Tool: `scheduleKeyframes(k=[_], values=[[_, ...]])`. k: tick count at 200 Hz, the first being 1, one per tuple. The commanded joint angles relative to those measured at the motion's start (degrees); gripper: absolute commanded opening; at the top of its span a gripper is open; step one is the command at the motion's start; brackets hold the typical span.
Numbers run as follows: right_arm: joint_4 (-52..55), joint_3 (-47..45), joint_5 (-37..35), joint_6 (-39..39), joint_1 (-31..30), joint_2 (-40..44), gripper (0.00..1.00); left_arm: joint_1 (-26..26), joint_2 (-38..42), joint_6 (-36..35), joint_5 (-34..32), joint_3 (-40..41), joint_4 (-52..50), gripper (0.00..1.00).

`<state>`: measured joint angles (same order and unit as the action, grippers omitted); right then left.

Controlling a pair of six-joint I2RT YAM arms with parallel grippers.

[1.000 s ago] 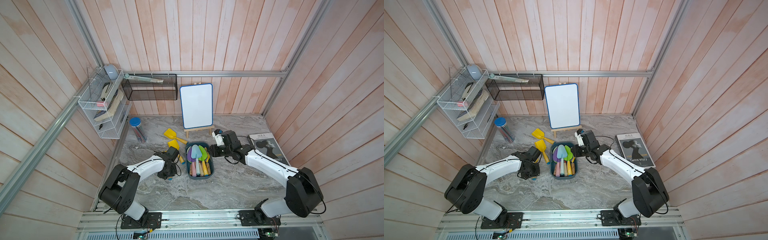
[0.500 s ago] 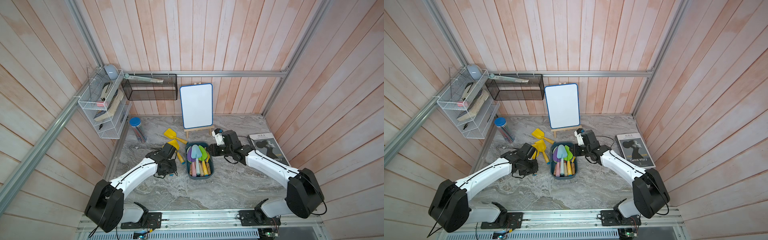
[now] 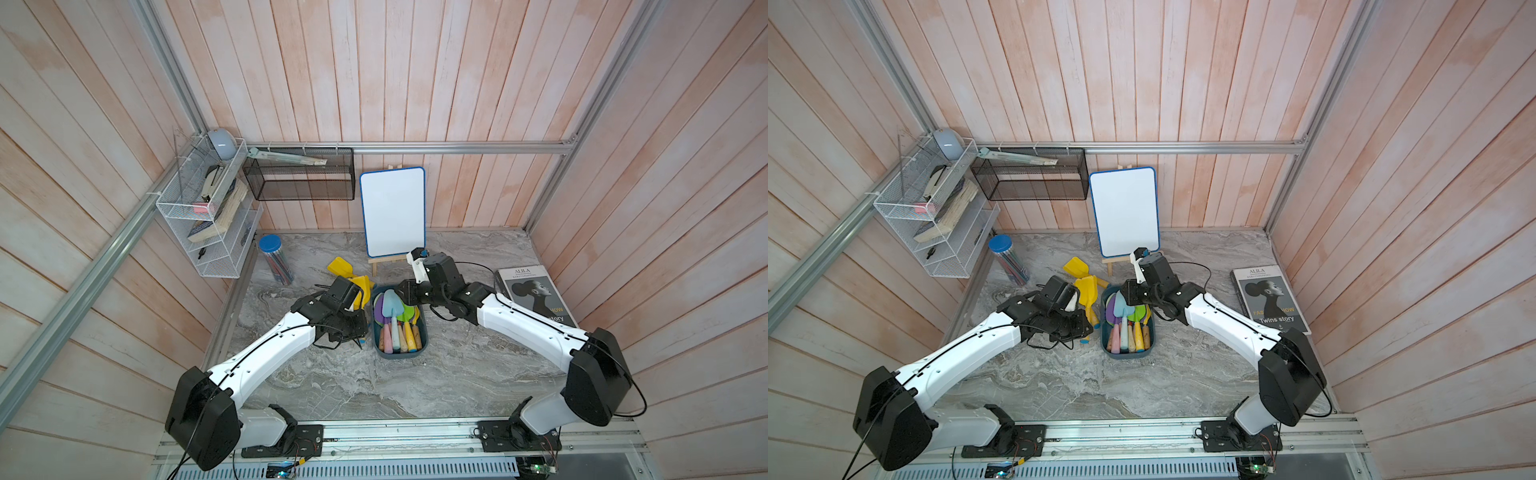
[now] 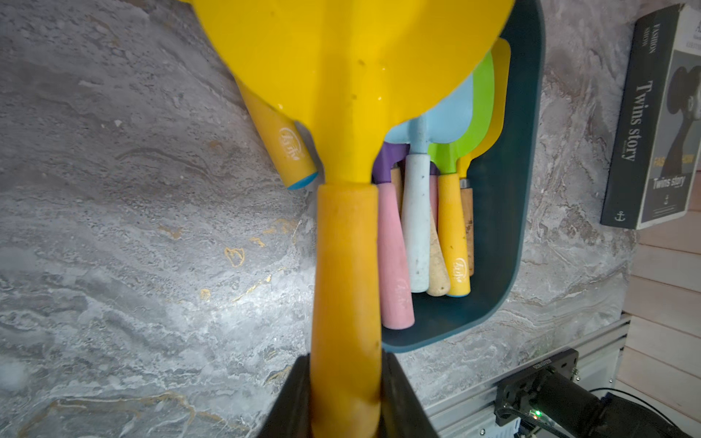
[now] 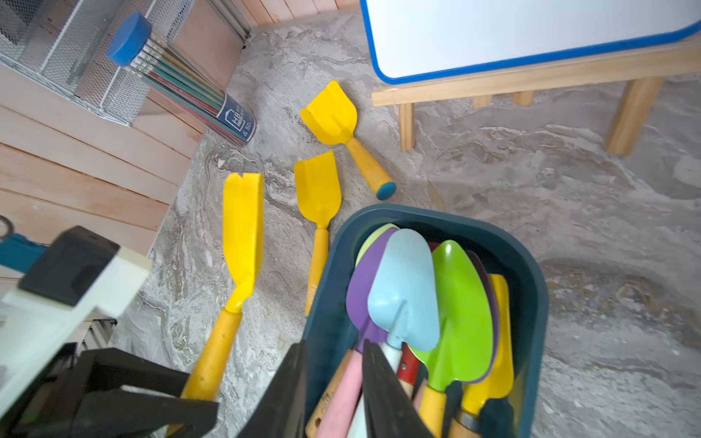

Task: Put the shovel into the storage box
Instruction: Pick up the shovel from the center of the board.

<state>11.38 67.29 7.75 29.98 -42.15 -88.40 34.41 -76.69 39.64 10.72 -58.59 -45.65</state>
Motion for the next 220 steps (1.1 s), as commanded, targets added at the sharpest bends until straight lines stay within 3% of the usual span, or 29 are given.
scheduleKeyframes(k=[1,220], values=[[0.21,2.38,-2.07,1.99,-1.04,-2.53,0.32,0.72,-1.13,-0.7,1.05,-2.46,0.65,0.12],[-1.41,8.42,-0.94,3.47,-2.75,-10.63,0.36,4.21,-4.56,-0.17,1.89,-6.26,2.15,0.12]])
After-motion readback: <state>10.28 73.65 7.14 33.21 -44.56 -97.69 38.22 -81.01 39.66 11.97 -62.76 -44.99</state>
